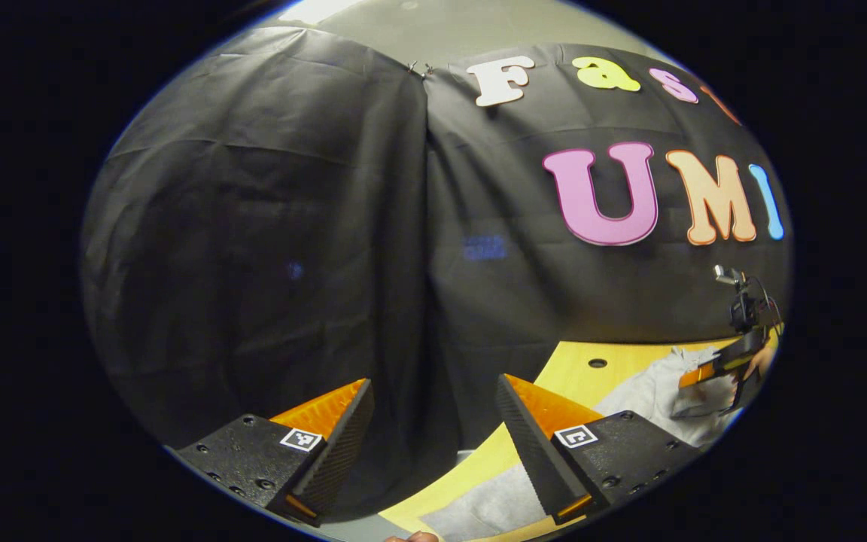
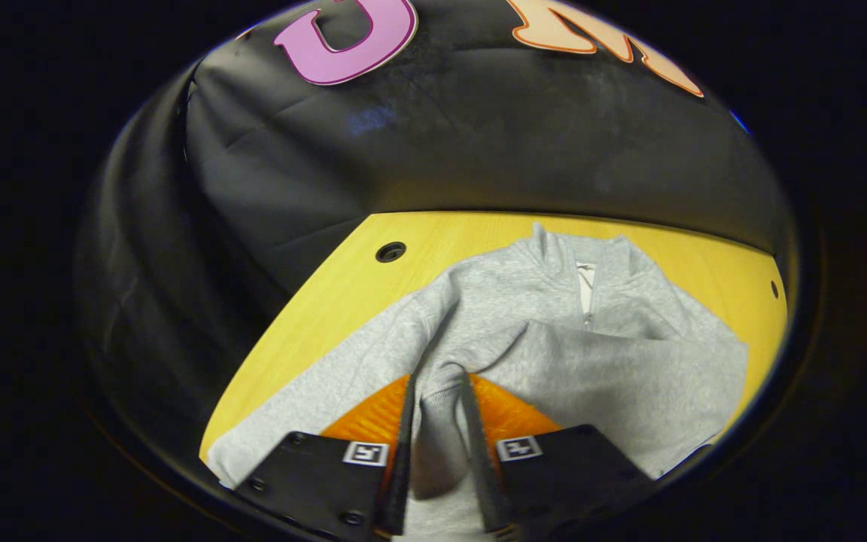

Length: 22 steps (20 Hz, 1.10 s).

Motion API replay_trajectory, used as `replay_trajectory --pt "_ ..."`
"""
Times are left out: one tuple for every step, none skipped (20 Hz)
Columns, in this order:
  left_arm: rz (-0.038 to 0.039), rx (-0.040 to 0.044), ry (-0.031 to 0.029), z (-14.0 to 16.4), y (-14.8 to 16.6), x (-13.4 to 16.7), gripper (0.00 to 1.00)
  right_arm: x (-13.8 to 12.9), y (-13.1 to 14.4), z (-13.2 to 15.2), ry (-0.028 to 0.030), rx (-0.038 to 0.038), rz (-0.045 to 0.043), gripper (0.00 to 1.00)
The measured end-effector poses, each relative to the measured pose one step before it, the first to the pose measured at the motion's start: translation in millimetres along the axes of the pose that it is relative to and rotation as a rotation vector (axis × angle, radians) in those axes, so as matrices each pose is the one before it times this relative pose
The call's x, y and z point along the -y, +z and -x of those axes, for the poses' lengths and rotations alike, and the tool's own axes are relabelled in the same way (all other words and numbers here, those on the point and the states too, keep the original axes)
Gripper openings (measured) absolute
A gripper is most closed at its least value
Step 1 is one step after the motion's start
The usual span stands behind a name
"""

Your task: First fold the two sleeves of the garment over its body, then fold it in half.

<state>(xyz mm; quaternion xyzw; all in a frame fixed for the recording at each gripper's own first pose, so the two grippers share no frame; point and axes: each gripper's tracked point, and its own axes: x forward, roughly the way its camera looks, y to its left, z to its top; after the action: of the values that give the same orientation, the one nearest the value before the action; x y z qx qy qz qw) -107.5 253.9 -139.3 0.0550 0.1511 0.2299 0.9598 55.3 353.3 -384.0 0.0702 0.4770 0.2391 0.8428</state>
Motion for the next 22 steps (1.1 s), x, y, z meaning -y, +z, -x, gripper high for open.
replay_trajectory --pt "-0.00521 -0.01667 -0.00102 -0.34 -9.61 1.38 0.96 -8.59 7.52 8.14 0.02846 0.02053 -0.00751 0.42" --pt "-0.00714 -0.01663 -0.00207 -0.47 -8.10 1.71 0.96 -5.63 6.93 3.12 0.02087 0.01904 -0.00515 0.65" --pt "-0.00726 -0.01550 -0.00489 -1.91 -6.89 1.76 1.00 -1.85 4.12 5.53 0.00926 0.01648 0.00206 0.77" --pt "-0.00650 -0.01722 -0.00690 -1.17 -7.82 3.12 1.00 0.30 3.45 2.35 -0.00014 0.01201 0.01179 0.90" --pt "-0.00504 -0.02348 -0.00806 -0.80 -13.80 3.69 1.00 2.29 4.49 5.52 -0.00653 0.01532 0.01941 0.90" --pt "-0.00104 -0.02055 -0.00791 -0.69 -12.08 4.02 1.00 0.56 3.39 5.58 -0.00353 0.01584 0.02318 0.98" --pt "0.00057 -0.02736 -0.00768 0.32 -12.71 3.33 0.96 2.15 4.01 8.08 -0.00598 0.02050 0.02349 0.98" --pt "0.00110 -0.03165 -0.00626 -1.20 -12.65 3.10 0.96 2.78 4.68 5.49 -0.00458 0.02141 0.02129 0.98" --pt "0.00211 -0.02838 -0.00465 -2.24 -12.99 2.49 0.96 2.56 2.31 6.19 -0.00667 0.02030 0.01958 0.94" --pt "0.00230 -0.03702 -0.00501 -1.53 -13.71 2.93 1.00 3.88 4.36 7.58 -0.00598 0.01894 0.01723 0.98" --pt "0.00117 -0.03004 -0.00636 -1.93 -14.37 2.66 0.96 2.66 2.56 6.95 -0.00579 0.01554 0.01636 0.94" --pt "0.00028 -0.03393 -0.00748 -1.68 -12.61 2.97 0.96 3.77 3.09 6.28 -0.00508 0.01139 0.01598 0.98" --pt "0.00111 -0.02824 -0.00889 0.28 -14.44 3.90 0.96 3.45 0.05 5.93 -0.00516 0.00849 0.01522 0.98" --pt "0.00448 -0.03186 -0.00619 -1.63 -13.47 3.25 0.96 4.22 2.33 5.24 -0.00647 0.00894 0.01393 0.98" --pt "0.00597 -0.02503 -0.00598 -2.52 -10.90 2.00 0.96 4.16 0.33 6.63 -0.00777 0.00881 0.01126 0.98" --pt "0.00808 -0.02792 -0.00355 -4.65 -8.84 2.74 0.96 3.65 0.88 5.64 -0.00638 0.00709 0.00590 0.95" --pt "0.00441 -0.02871 -0.00438 -2.90 -10.64 2.33 0.96 3.22 0.48 5.00 -0.00429 0.00191 0.00202 0.99" --pt "0.00491 -0.01949 0.00093 -3.44 -7.69 1.73 0.96 3.17 -0.34 7.33 -0.00619 0.00069 -0.00158 0.98" --pt "0.00523 -0.01785 -0.00199 -5.11 -6.24 0.50 0.96 3.85 1.64 5.23 -0.00620 0.00677 -0.00531 0.98" --pt "0.00505 -0.02135 0.00053 -4.62 -6.61 1.23 0.96 5.06 2.38 6.12 -0.00743 0.01080 -0.00486 0.98" --pt "0.00538 -0.02163 -0.00050 -2.14 -6.98 2.86 0.96 4.83 2.47 5.58 -0.00748 0.00937 -0.00287 0.98" --pt "0.00644 -0.02081 -0.00048 -3.18 -5.48 1.84 0.96 5.22 3.97 5.49 -0.00695 0.01073 -0.00280 0.98"
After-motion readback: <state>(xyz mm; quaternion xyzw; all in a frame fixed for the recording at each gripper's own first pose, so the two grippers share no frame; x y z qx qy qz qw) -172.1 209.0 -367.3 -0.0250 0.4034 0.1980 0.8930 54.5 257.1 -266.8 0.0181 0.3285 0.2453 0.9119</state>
